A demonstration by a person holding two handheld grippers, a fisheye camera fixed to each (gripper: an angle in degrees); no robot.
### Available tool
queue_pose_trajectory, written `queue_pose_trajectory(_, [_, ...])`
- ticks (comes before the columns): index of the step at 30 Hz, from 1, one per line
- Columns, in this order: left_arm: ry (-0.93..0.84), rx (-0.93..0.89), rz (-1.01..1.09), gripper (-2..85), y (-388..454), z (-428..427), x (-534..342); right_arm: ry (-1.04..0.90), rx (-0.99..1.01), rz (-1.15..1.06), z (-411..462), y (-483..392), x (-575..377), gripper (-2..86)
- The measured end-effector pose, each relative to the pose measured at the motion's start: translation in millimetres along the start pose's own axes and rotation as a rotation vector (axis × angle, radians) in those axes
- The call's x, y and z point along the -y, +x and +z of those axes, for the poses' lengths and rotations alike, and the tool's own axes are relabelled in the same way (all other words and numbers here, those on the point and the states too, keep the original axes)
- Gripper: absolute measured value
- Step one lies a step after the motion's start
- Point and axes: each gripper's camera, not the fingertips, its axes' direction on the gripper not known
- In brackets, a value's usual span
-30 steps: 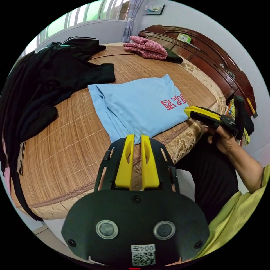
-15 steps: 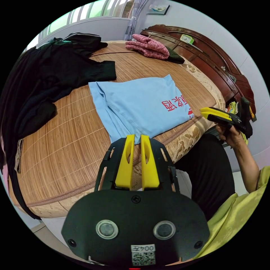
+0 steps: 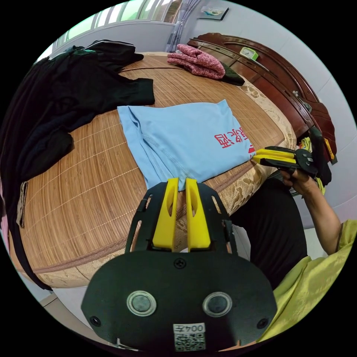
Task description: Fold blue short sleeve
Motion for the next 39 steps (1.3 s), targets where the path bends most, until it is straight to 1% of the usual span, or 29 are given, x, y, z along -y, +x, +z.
queue_pose_trajectory(2, [-0.004, 0.002, -0.002, 1.6, 1, -3, 5, -0.033, -0.039, -0.024, 4, 1, -1, 2.7])
queue_pose_trajectory(4, [-0.010, -0.008, -0.016, 1.6, 2, -5, 11, -0.099, -0.045, 0.078, 13, 19, -7, 0.4])
queue_pose_trajectory(5, [-0.008, 0.002, -0.025, 1.6, 3, -7, 15, -0.079, -0.030, 0.109, 12, 25, -10, 0.2])
queue_pose_trajectory(7, [-0.005, 0.006, -0.028, 1.6, 5, -10, 20, -0.045, 0.037, 0.268, 5, 50, -22, -0.2])
queue_pose_trajectory(8, [-0.001, 0.003, -0.029, 1.6, 7, -12, 24, -0.015, 0.069, 0.294, 1, 54, -25, -0.2])
queue_pose_trajectory(10, [0.009, -0.005, -0.026, 1.6, 10, -16, 28, 0.100, 0.187, 0.350, -12, 63, -32, 0.2])
queue_pose_trajectory(14, [0.063, 0.027, 0.021, 1.6, 26, -42, 42, 0.149, 0.205, 0.309, -11, 54, -23, 2.9])
queue_pose_trajectory(18, [0.161, 0.143, 0.111, 3.0, 48, -70, 70, 0.167, 0.233, 0.288, 6, 46, -11, 6.3])
queue_pose_trajectory(21, [0.133, 0.207, 0.109, 6.1, 54, -71, 106, 0.169, 0.220, 0.300, 21, 45, -7, 7.5])
queue_pose_trajectory(23, [0.084, 0.187, 0.111, 8.0, 53, -62, 127, 0.150, 0.218, 0.303, 32, 46, -6, 7.7])
queue_pose_trajectory(25, [-0.025, 0.188, 0.103, 8.7, 48, -44, 146, 0.100, 0.173, 0.295, 48, 46, -6, 8.1])
queue_pose_trajectory(26, [-0.110, 0.182, 0.098, 8.8, 41, -29, 155, 0.091, 0.173, 0.295, 52, 47, -7, 8.1])
queue_pose_trajectory(27, [-0.070, 0.133, 0.095, 8.8, 35, -30, 160, 0.072, 0.186, 0.309, 58, 49, -8, 8.3])
queue_pose_trajectory(29, [-0.084, 0.077, 0.059, 8.9, 29, -34, 173, 0.072, 0.209, 0.317, 61, 54, -10, 8.6])
queue_pose_trajectory(31, [-0.077, 0.079, 0.063, 8.8, 31, -44, 186, 0.083, 0.233, 0.315, 64, 61, -14, 8.7])
queue_pose_trajectory(33, [0.020, 0.092, 0.084, 8.2, 36, -66, 204, 0.113, 0.258, 0.320, 66, 67, -21, 8.6])
queue_pose_trajectory(35, [0.042, 0.088, 0.087, 7.7, 36, -74, 224, 0.165, 0.276, 0.332, 64, 73, -30, 8.4])
queue_pose_trajectory(37, [0.056, 0.055, 0.103, 6.9, 40, -75, 249, 0.247, 0.241, 0.341, 53, 82, -36, 8.0])
queue_pose_trajectory(39, [0.077, -0.009, 0.183, 5.3, 59, -71, 285, 0.245, 0.208, 0.334, 53, 89, -37, 7.2])
